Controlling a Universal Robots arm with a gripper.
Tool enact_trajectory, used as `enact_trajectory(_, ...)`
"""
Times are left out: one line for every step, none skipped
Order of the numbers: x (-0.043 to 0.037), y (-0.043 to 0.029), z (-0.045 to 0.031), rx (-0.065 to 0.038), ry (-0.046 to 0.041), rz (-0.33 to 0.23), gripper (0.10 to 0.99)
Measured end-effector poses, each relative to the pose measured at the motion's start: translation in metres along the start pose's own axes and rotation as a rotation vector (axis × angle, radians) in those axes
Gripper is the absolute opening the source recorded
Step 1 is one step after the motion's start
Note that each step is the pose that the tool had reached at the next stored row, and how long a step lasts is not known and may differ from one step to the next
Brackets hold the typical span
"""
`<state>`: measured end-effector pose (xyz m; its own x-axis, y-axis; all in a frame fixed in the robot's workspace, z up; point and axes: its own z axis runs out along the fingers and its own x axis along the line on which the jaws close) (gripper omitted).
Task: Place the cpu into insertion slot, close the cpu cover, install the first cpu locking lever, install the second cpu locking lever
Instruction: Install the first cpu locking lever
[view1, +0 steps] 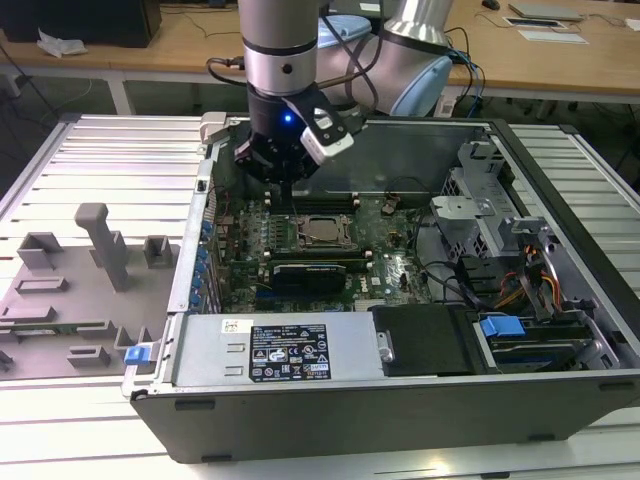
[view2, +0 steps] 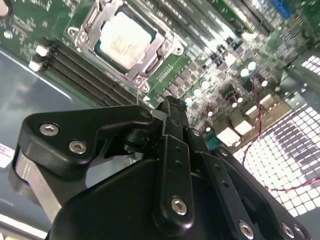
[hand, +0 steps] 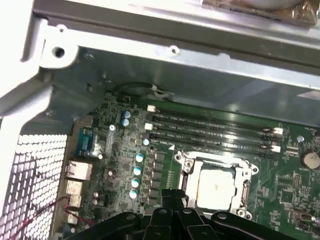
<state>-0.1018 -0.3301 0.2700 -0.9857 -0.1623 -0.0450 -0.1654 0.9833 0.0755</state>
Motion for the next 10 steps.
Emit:
enact_trajectory(0.0013,0.0002,0.0001,-0.008,-0.0014,0.000,0.106)
enact_trajectory(0.0035,0.0006,0.0001,-0.020,-0.0034,0.001,0.106)
enact_trajectory(0.0052,0.0008,0.0002,-0.031,-0.0053,0.001,0.106)
enact_trajectory(0.0065,0.0011,0.0002,-0.043,-0.0072,0.001,0.106)
enact_trajectory(0.0081,0.0013,0.0003,-0.068,-0.0114,0.002,0.106)
enact_trajectory(0.0088,0.0014,0.0003,-0.083,-0.0140,0.003,0.106)
enact_trajectory(0.0095,0.0015,0.0003,-0.102,-0.0172,0.003,0.106)
enact_trajectory(0.0100,0.0016,0.0003,-0.120,-0.0202,0.004,0.106)
enact_trajectory(0.0105,0.0017,0.0003,-0.137,-0.0232,0.004,0.106)
enact_trajectory(0.0111,0.0018,0.0004,-0.162,-0.0272,0.005,0.106)
